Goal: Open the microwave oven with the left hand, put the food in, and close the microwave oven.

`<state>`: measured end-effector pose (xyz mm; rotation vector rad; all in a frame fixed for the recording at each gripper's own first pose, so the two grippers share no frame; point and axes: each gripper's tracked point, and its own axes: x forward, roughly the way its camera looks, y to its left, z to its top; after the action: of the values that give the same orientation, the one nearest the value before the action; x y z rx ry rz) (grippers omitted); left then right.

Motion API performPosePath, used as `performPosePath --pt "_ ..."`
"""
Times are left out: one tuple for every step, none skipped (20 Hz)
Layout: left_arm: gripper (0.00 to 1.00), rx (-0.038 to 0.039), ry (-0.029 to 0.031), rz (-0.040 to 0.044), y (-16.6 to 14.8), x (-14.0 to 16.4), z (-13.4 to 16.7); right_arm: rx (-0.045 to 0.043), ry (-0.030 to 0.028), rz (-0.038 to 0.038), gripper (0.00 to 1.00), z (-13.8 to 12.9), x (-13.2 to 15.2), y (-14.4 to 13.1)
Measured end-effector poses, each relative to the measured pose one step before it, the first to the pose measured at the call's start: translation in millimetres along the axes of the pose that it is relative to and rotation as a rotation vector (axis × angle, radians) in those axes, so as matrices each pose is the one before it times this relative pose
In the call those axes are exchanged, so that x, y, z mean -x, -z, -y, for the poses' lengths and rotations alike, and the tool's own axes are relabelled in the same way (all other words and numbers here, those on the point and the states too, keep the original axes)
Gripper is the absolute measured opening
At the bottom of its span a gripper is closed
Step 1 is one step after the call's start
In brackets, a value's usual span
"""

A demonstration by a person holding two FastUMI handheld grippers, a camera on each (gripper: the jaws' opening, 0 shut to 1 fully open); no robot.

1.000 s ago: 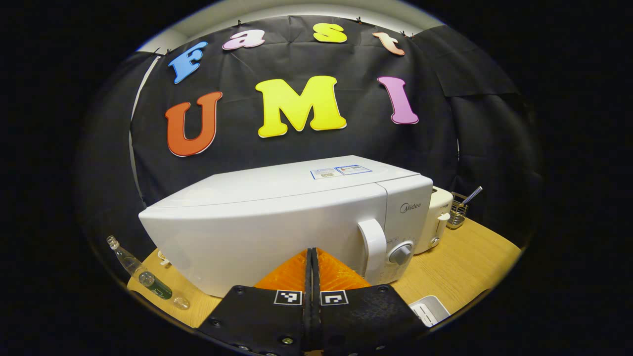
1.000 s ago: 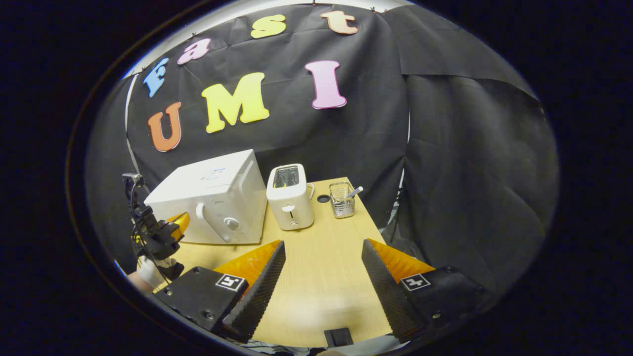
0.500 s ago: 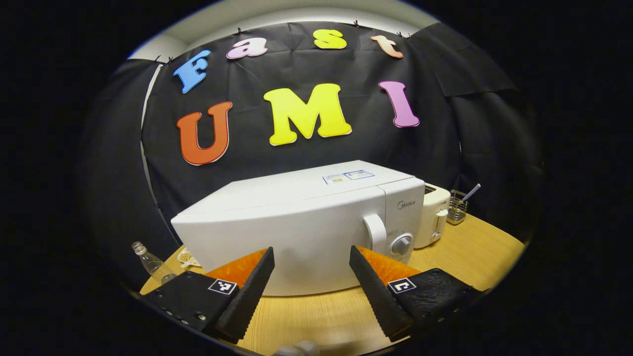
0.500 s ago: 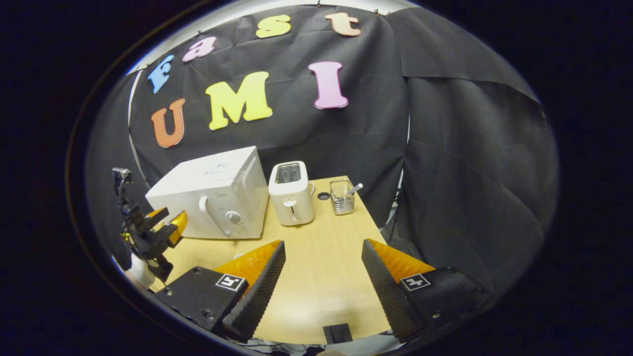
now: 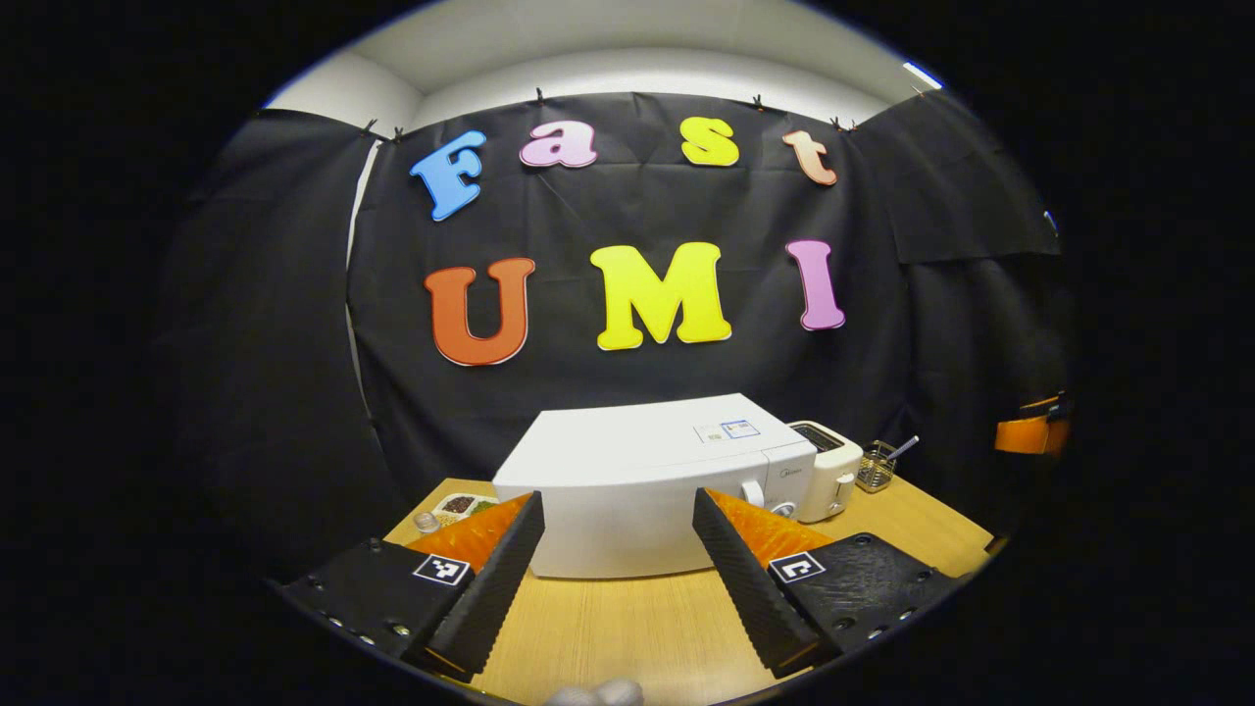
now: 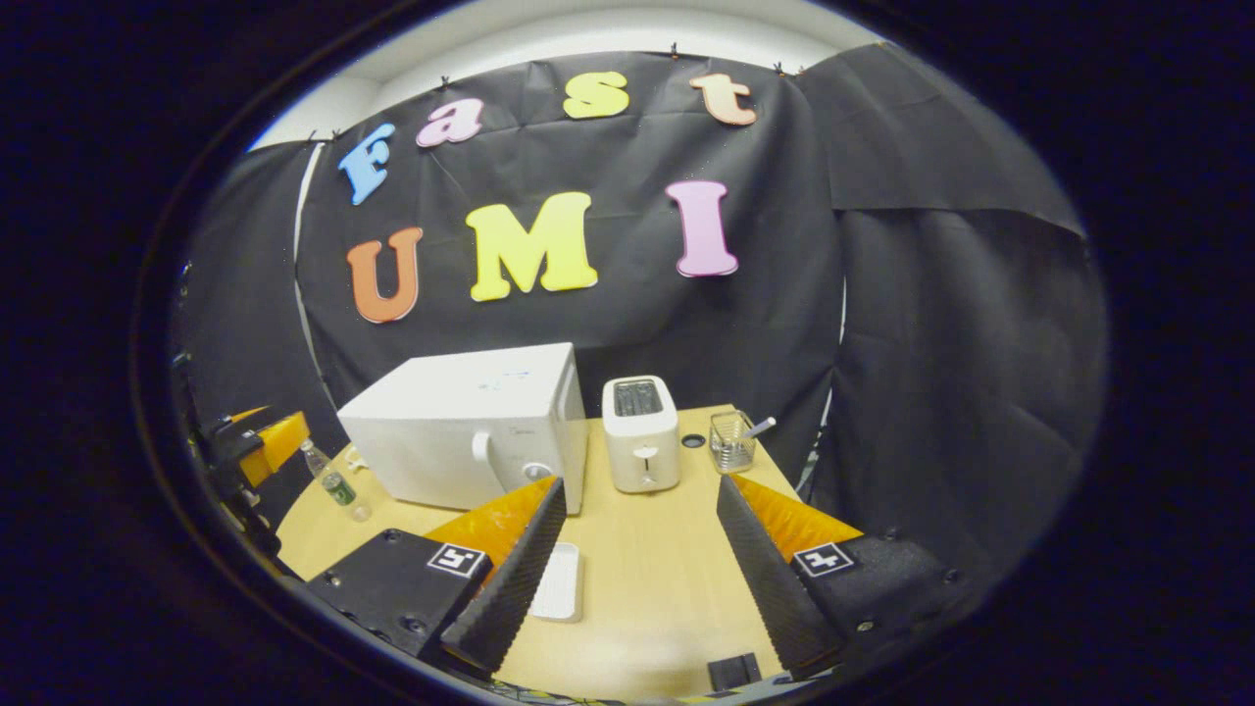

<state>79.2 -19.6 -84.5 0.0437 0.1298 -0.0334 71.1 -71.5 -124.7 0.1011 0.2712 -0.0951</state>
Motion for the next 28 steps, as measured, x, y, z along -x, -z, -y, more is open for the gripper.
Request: performPosePath --pt "0.95 0.00918 -0.00529 0.00278 -7.49 10.79 -9.87 -0.00198 -0.02188 0.03115 0.99 -16.73 5.0 -10.25" --pt "0.95 0.00929 -0.00434 0.00114 -7.73 9.86 -8.26 0.01152 -0.01547 0.02742 0.99 -15.7 4.39 -10.69" --pt "0.95 0.011 -0.00761 0.00369 -6.64 9.16 -9.59 0.01941 -0.01099 0.02863 0.99 -14.22 3.99 -9.91" --pt "0.95 0.00556 -0.00788 -0.00007 -4.83 7.35 -7.04 0.01478 -0.01049 0.02944 0.99 -12.13 4.12 -9.88" --pt "0.95 0.00979 -0.01009 0.0011 -5.47 6.4 -7.87 0.00618 -0.01224 0.02401 0.99 -12.71 5.01 -10.94" --pt "0.95 0.00365 0.00019 0.01745 -9.12 5.0 -4.41 0.00405 -0.01175 0.0208 0.99 -11.89 2.46 -9.84" --pt "0.95 0.00894 -0.00736 0.00608 -5.49 5.05 -4.97 0.00792 -0.00669 0.0148 0.99 -10.25 2.49 -7.62" --pt "0.95 0.00646 -0.00027 0.01326 -7.31 2.54 -3.81 0.00612 0.00066 0.01037 0.99 -7.3 0.52 -5.77" --pt "0.95 0.01001 0.00169 -0.00013 -3.42 1.95 -2.21 -0.00117 -0.00879 0.00358 0.99 -6.65 1.63 -4.63" --pt "0.94 0.0082 0.00442 0.00617 -4.26 3.91 -0.72 -0.00149 -0.00815 0.00253 0.99 -6.11 2.17 -3.96" --pt "0.94 0.00311 0.0026 0.00778 -5.94 2.04 -1.26 0.00328 -0.0015 0.00558 0.99 -4.27 2.7 -4.86" --pt "0.94 -0.00098 0.00671 0.01645 -5.36 2.09 0.0 0.00813 0.0055 0.00863 0.99 -2.44 2.93 -4.99" --pt "0.94 -0.00419 0.00721 0.01258 -4.81 1.08 -0.08 0.00594 0.00381 0.01075 0.99 -1.93 0.57 -6.1" --pt "0.94 -0.00148 0.01193 0.01194 -3.96 1.46 0.81 0.00536 -0.00042 0.0109 0.99 -2.34 2.53 -5.75" --pt "0.94 0.00366 0.007 0.00377 -2.74 2.12 0.83 0.00155 0.00361 0.00287 0.99 -1.29 2.97 -1.87" --pt "0.94 0.00439 0.00291 -0.00237 -1.1 1.16 -0.18 -0.00426 -0.00169 0.00408 0.99 -1.98 2.02 -2.78" --pt "0.94 0.00084 0.00175 0.00549 -2.14 0.58 -0.32 -0.00497 0.00162 0.00431 0.99 -0.96 1.9 -3.1" --pt "0.94 -0.00188 -0.006 0.00393 -3.23 -0.26 -1.61 -0.00241 0.0017 0.00539 0.99 -0.61 1.36 -3.59" --pt "0.94 -0.006 -0.00199 -0.00035 -1.09 0.75 -0.57 0.0008 0.00329 0.00529 0.99 -0.68 -0.8 -3.58" --pt "0.94 -0.00602 -0.00308 0.00884 -3.85 1.11 -0.56 0.0032 0.00289 0.00198 0.99 2.52 0.67 -1.25" --pt "0.94 -0.00367 -0.00174 0.00391 -2.72 0.11 -0.33 0.00485 -0.00152 0.00437 0.99 -1.22 0.84 -1.96" --pt "0.94 0.00354 0.00694 0.00449 -2.33 0.47 2.21 0.00334 -0.00123 0.00199 0.99 -0.66 1.13 -1.89" --pt "0.94 0.00418 0.00265 0.0043 -1.78 0.63 2.02 0.00211 -0.00216 0.00447 0.99 -0.69 1.79 -0.45" --pt "0.94 0.00363 0.00298 0.00042 -0.64 0.42 0.27 0.00322 0.00153 0.00518 0.99 0.23 1.76 -2.01" --pt "0.94 0.00089 0.00357 0.0029 -1.03 -1.23 -0.99 0.00425 0.00364 0.00566 0.99 0.38 1.34 -0.96" --pt "0.94 -0.00264 0.00194 -0.00093 -0.19 -0.8 -0.04 0.00558 0.00087 0.00055 0.9 0.47 1.18 -0.52" --pt "0.94 0.00017 0.00218 0.00146 0.94 0.64 0.63 0.00248 0.0014 0.00668 0.91 -0.74 2.36 -1.04" --pt "0.94 0.00192 0.0014 0.00054 -0.3 0.82 -0.34 0.00135 0.00412 0.00368 0.99 0.5 0.87 -1.27"
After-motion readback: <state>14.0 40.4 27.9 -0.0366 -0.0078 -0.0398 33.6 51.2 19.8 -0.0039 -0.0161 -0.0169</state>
